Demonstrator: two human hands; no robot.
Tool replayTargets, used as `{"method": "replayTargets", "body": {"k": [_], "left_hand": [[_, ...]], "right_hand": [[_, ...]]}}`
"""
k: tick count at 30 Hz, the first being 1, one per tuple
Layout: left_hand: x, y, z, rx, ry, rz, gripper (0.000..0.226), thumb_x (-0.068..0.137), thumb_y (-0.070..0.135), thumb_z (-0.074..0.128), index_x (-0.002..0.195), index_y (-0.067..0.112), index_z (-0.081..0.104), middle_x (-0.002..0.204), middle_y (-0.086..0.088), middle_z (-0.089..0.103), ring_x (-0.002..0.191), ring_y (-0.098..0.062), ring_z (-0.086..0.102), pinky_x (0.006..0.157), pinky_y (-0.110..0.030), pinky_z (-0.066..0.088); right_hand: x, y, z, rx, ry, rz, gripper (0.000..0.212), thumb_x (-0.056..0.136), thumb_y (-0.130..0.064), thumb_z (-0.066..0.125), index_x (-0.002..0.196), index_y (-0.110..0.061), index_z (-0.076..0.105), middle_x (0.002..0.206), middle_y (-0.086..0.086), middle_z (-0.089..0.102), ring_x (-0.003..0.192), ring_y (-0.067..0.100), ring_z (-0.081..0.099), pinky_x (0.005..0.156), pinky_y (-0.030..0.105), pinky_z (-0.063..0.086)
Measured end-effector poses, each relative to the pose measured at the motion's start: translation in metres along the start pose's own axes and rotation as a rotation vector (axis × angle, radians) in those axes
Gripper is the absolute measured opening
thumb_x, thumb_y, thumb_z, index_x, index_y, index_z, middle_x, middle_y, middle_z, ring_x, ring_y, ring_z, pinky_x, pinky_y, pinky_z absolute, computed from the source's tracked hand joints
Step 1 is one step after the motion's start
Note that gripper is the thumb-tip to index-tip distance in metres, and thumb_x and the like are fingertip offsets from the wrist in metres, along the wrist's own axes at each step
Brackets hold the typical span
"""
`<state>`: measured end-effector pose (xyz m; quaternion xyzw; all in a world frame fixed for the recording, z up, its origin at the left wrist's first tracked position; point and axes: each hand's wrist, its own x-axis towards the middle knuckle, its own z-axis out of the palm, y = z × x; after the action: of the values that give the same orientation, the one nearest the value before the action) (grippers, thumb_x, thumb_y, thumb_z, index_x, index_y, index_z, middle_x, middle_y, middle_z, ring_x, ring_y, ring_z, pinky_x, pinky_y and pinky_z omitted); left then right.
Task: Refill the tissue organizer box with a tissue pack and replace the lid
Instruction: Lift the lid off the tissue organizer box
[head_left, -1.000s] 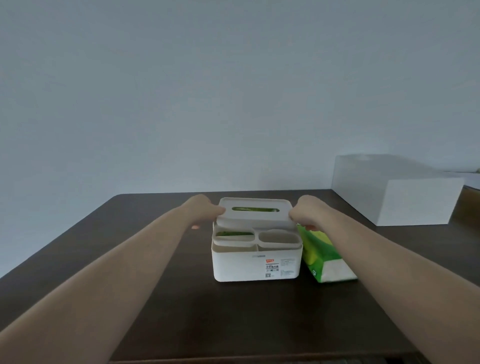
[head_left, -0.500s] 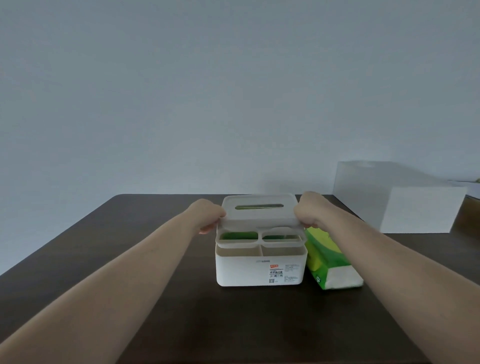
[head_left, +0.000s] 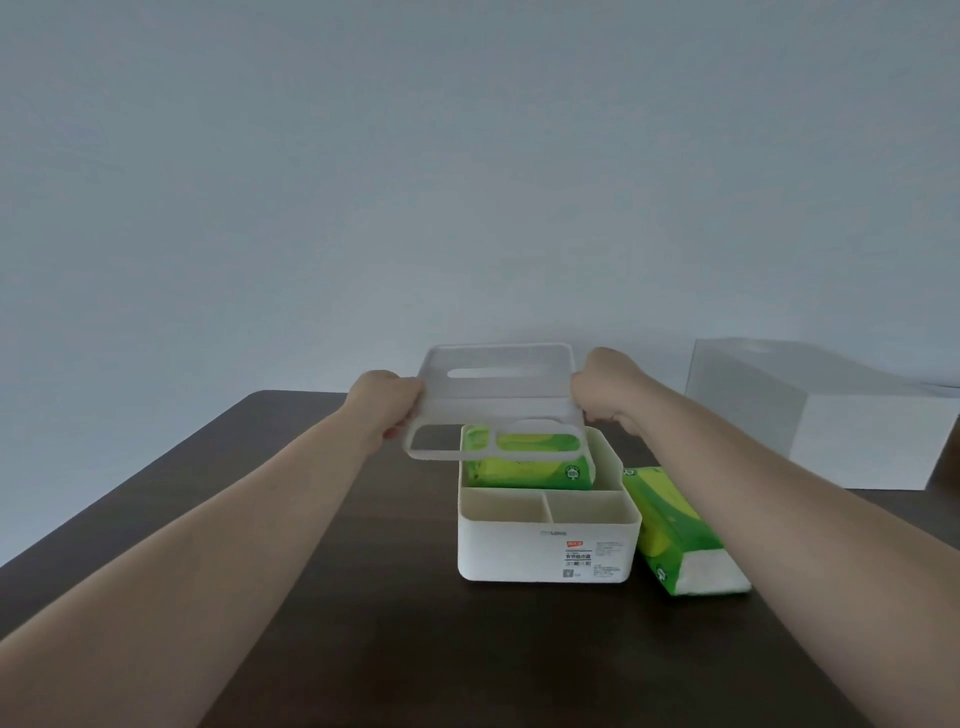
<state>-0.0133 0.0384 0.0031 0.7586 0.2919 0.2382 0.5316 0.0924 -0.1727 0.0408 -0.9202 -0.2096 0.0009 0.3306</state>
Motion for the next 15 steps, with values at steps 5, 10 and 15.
{"method": "replayTargets", "body": {"k": [5,10,15], "left_hand": [[-0.002,-0.015,-0.041,0.044,0.111,-0.011,0.009,0.081,0.017,0.054,0.077,0.009,0.052,0.076,-0.011,0.052,0.068,-0.025,0.045,0.062,-0.03,0.038],[-0.002,-0.043,-0.085,0.139,0.139,-0.078,0.011,0.085,0.014,0.054,0.081,0.006,0.061,0.076,-0.01,0.056,0.064,-0.024,0.047,0.056,-0.027,0.038],[0.001,-0.078,-0.118,0.243,0.126,-0.148,0.015,0.086,0.012,0.054,0.075,0.004,0.06,0.074,-0.013,0.056,0.065,-0.026,0.047,0.054,-0.027,0.036]], "right_hand": [[0.003,-0.027,0.031,-0.044,-0.028,-0.076,0.019,0.079,0.002,0.044,0.061,-0.005,0.046,0.069,0.015,0.052,0.062,0.026,0.047,0.051,0.025,0.03],[-0.001,-0.066,0.064,-0.191,-0.112,-0.13,0.025,0.08,0.007,0.046,0.058,-0.005,0.044,0.06,0.01,0.046,0.051,0.021,0.041,0.049,0.023,0.029],[-0.005,-0.099,0.1,-0.39,-0.207,-0.179,0.028,0.083,0.006,0.048,0.058,-0.006,0.043,0.061,0.007,0.042,0.051,0.019,0.038,0.047,0.025,0.03]]}}
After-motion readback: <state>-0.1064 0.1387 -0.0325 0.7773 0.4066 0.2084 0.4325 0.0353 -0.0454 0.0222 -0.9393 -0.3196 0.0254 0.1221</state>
